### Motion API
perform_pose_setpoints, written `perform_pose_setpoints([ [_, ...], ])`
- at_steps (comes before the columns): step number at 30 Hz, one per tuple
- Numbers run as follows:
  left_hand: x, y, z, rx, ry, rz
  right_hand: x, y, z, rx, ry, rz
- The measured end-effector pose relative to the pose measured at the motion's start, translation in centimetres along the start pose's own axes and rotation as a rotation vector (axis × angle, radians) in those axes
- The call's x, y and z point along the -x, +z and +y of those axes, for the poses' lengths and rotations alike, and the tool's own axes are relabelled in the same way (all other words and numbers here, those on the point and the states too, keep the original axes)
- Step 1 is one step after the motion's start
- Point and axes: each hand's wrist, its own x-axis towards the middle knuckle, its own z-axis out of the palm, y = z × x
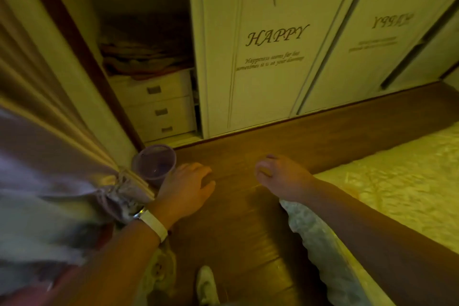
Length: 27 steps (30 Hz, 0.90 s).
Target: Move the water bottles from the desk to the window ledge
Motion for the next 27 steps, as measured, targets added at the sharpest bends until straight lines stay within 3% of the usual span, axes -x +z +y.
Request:
perform_pose_setpoints([
  [5, -6.9, -3.7, -1.1, -0.065, 0.089, 0.052, -3.7, -3.7, 0.3, 0.012, 0.075, 0.151],
  [13, -15.3, -5.5, 1.1, -0.093, 0.229, 0.053, -7.4, -6.2, 4.8, -0.03, 0.186, 0.221],
  [19, -24.0, -5.5, 4.7, -0.124, 0.268, 0.024, -11.4, -7.8, 11.9, -0.096, 0.253, 0.217],
  [27, -37.4, -8.1, 13.8, -0.106, 0.332, 0.062, -16.1, -16.9, 23.4, -0.175, 0.305, 0.294],
])
